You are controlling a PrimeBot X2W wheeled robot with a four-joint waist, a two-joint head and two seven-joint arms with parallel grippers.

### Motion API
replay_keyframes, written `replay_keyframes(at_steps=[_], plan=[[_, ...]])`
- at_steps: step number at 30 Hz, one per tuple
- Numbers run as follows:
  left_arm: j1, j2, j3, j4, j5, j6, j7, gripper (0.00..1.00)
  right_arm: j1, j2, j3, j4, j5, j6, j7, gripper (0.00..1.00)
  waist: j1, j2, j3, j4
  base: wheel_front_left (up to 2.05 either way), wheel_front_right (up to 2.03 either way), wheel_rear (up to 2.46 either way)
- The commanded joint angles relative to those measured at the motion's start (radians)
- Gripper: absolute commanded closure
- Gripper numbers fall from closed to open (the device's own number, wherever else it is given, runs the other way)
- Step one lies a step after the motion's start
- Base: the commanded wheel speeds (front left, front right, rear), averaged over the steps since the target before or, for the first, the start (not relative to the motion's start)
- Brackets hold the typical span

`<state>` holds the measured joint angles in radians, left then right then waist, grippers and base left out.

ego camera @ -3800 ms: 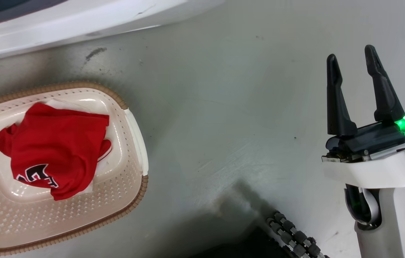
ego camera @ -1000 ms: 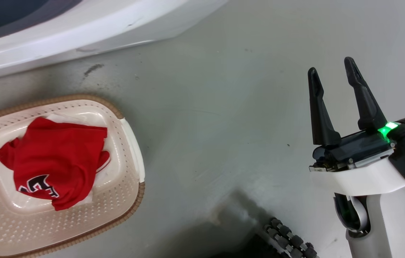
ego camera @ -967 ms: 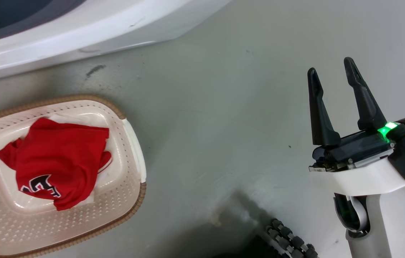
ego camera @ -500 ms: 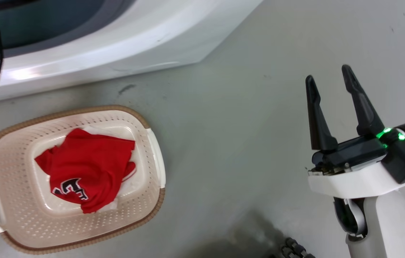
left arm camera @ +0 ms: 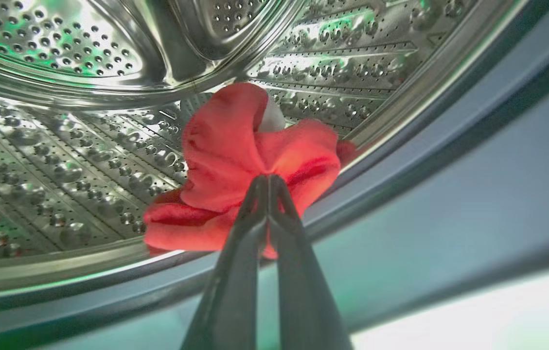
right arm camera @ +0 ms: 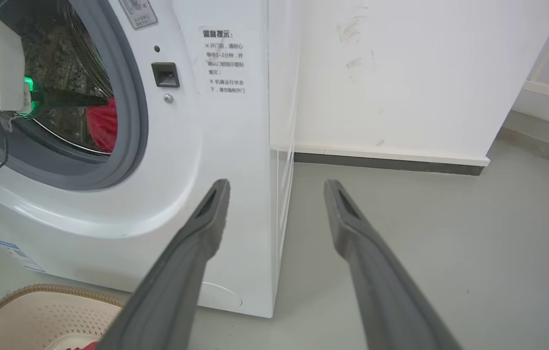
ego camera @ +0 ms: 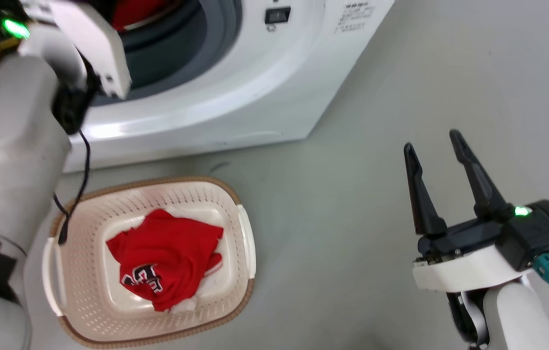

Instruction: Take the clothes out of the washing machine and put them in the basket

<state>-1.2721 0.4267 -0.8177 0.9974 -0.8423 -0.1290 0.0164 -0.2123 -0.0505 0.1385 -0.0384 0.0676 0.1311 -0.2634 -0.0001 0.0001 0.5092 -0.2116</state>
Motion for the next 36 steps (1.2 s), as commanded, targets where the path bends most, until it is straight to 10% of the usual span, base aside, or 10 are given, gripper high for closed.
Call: replay_keyframes(at_steps=[1, 17, 36], plan=[[0.043, -0.005, -0.008, -0.018, -0.013, -0.001, -0.028, 1.0, 0.024, 0.001, -0.001, 0.005, -0.009, -0.001, -0.002, 0.0, 0.0001, -0.0001, -0.067, 0.029, 0.0, 0.0, 0.0], [0.272, 0.04, -0.065, -0.243, 0.025, 0.054, -0.233, 1.0, 0.141, 0.001, -0.014, 0.036, -0.037, -0.001, -0.002, 0.0, 0.0001, -0.0001, -0.258, 0.124, 0.0, 0.0, 0.0], [0.451, 0.26, -0.064, -0.866, 0.064, 0.284, -0.153, 1.0, 0.215, 0.001, -0.014, 0.055, -0.041, -0.001, -0.002, 0.0, 0.0001, -0.0001, -0.371, 0.173, 0.0, 0.0, 0.0]])
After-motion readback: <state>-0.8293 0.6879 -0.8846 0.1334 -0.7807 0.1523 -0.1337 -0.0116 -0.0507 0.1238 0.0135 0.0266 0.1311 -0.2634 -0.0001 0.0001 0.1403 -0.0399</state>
